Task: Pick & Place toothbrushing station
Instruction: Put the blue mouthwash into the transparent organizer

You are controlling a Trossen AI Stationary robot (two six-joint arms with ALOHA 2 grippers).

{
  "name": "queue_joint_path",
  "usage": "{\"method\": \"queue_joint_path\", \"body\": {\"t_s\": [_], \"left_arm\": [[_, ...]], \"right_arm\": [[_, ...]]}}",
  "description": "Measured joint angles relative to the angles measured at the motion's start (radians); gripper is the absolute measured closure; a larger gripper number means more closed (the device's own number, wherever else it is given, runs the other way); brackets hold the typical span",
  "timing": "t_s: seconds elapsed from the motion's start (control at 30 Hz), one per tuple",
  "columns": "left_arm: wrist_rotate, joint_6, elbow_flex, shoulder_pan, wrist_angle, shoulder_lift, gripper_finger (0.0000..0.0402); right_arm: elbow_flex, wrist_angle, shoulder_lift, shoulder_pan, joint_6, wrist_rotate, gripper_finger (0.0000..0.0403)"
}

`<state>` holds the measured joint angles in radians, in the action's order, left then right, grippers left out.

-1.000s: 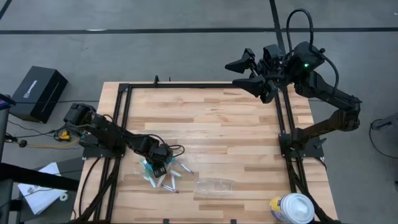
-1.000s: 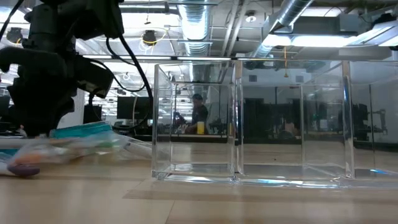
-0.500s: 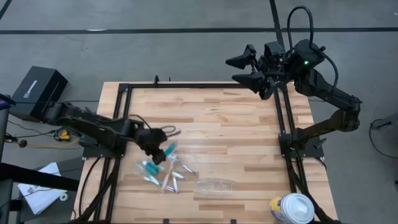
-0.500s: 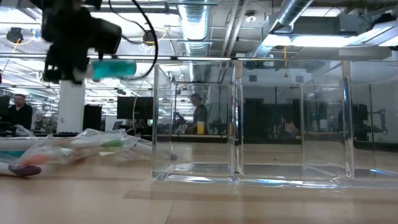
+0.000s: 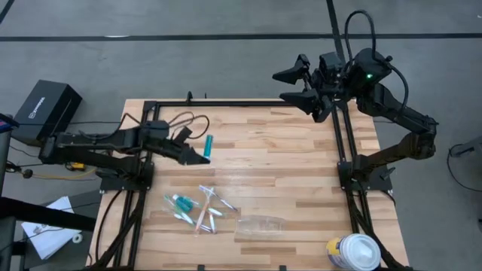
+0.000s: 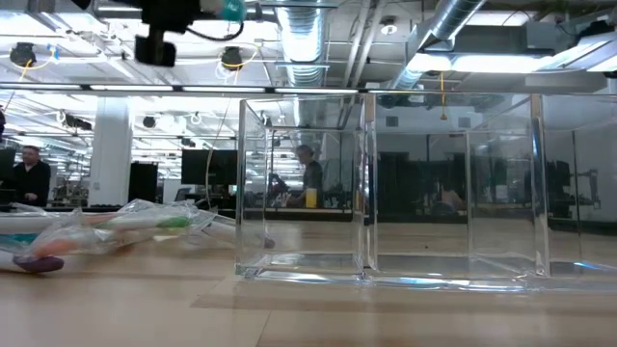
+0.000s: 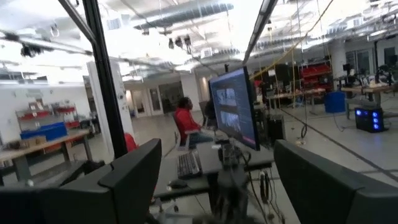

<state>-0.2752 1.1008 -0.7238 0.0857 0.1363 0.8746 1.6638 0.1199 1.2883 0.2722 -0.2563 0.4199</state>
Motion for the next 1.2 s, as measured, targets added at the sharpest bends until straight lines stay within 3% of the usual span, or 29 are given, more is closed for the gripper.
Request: {"method": "queue_joint_path", "body": {"t_s": [0.13,0.27,0.4,0.73,1.2], "left_arm": [[-0.029,0.045,0.000,0.025,-0.189,0.025,0.0317],[-0.022,-0.014,0.000,0.040,-0.379,0.052,0.0317],[-0.019,-0.129,-0.002,0.041,-0.524,0.087,0.0317],[-0.021,-0.524,-0.093,0.038,-0.530,0.188,0.0317],[-0.031,-0.538,-0.146,0.078,-0.566,0.221,0.0317]], "right_arm": [[0.000,0.132,0.000,0.000,0.026,-0.002,0.0101],[0.001,0.242,0.023,-0.003,-0.017,0.006,0.0101],[0.000,0.216,0.069,-0.003,-0.172,0.143,0.0101],[0.000,-0.209,0.245,-0.023,-0.574,0.417,0.0101],[-0.002,-0.243,0.321,-0.018,-0.531,0.413,0.0101]]}}
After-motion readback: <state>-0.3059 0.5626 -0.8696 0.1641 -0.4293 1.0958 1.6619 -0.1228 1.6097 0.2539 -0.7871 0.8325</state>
